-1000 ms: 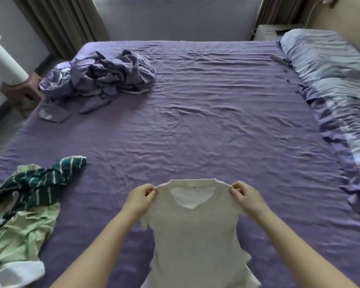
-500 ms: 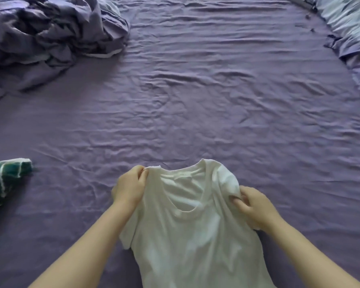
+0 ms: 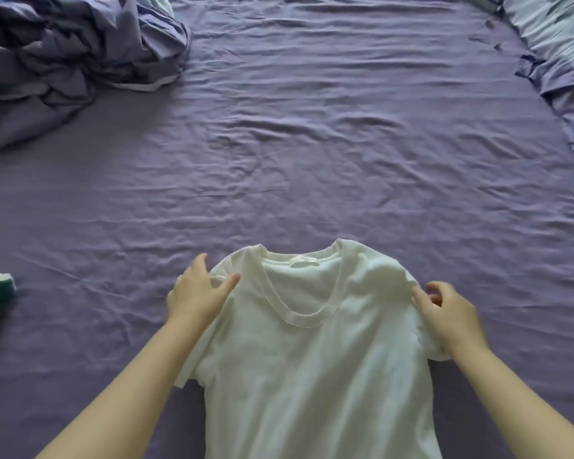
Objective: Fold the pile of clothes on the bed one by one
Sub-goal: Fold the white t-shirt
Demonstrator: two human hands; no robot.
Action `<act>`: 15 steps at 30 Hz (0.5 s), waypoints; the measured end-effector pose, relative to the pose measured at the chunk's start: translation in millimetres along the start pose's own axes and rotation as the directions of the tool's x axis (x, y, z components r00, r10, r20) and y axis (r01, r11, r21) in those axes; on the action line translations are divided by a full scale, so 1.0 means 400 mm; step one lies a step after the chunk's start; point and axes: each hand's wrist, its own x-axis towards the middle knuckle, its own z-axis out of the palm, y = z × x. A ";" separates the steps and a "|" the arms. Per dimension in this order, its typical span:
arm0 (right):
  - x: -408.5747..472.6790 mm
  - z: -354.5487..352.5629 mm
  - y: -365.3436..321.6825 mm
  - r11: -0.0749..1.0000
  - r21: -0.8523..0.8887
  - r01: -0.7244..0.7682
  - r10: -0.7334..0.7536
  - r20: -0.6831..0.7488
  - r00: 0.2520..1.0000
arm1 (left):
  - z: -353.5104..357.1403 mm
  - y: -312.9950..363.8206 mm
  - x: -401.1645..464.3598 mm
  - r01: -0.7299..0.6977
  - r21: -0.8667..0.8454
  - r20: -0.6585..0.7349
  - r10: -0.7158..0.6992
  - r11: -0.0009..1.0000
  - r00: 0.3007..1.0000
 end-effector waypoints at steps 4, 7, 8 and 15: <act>-0.025 0.008 0.035 0.989 -0.149 -0.022 0.021 -0.012 1.000 | 0.021 -0.034 -0.032 0.053 0.214 -0.007 -0.053 0.975 0.999; -0.030 0.005 0.058 0.994 -0.090 0.069 -0.079 -0.112 0.991 | 0.012 -0.056 -0.029 0.011 0.150 -0.051 -0.004 0.989 0.999; -0.030 0.004 0.062 0.994 -0.048 0.099 -0.105 -0.153 0.983 | 0.003 -0.065 -0.020 -0.002 0.128 -0.105 0.016 0.992 0.994; -0.051 0.005 0.087 0.935 0.354 -0.018 0.096 -0.206 0.974 | 0.025 0.018 -0.071 -0.158 0.159 -0.360 0.206 0.975 0.910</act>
